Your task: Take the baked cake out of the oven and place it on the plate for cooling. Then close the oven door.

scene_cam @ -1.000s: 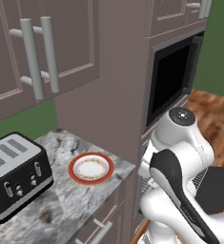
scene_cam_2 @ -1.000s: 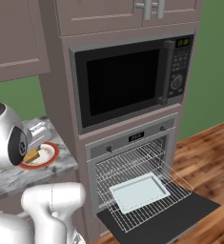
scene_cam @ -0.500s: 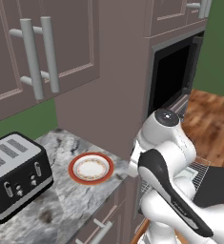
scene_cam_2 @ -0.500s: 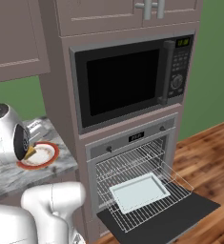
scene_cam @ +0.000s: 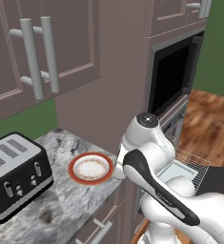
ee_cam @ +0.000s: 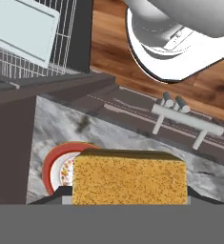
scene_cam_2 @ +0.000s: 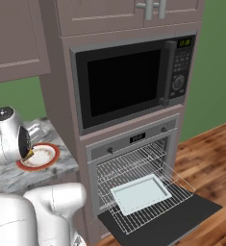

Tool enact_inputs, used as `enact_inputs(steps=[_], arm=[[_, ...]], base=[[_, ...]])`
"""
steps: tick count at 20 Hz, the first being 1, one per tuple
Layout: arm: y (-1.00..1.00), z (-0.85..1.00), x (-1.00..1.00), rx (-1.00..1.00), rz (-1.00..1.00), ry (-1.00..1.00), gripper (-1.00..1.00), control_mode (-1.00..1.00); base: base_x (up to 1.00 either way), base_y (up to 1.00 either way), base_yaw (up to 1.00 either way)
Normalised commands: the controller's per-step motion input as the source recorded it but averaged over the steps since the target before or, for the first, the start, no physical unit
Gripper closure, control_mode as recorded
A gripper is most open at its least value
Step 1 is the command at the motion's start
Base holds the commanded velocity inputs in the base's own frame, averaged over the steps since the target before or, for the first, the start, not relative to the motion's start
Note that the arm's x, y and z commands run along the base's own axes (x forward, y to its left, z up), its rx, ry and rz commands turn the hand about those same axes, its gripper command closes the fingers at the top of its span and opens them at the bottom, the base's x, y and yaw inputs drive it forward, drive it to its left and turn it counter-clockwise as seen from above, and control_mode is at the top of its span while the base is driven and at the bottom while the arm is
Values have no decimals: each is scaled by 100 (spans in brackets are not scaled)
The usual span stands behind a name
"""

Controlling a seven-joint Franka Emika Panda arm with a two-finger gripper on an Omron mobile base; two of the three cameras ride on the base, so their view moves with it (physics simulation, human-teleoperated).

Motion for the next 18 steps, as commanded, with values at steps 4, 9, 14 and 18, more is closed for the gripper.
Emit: enact_inputs(steps=[4,9,14,18], arm=[[13,-56,42,0,3,16,100,-100],[18,-34,41,-3,1,4,100,-100],[29,-5,39,-5,0,0,100,-100],[22,-14,26,-2,0,1,100,-100]], base=[[0,0,0],[0,0,0],[0,0,0],[0,0,0]])
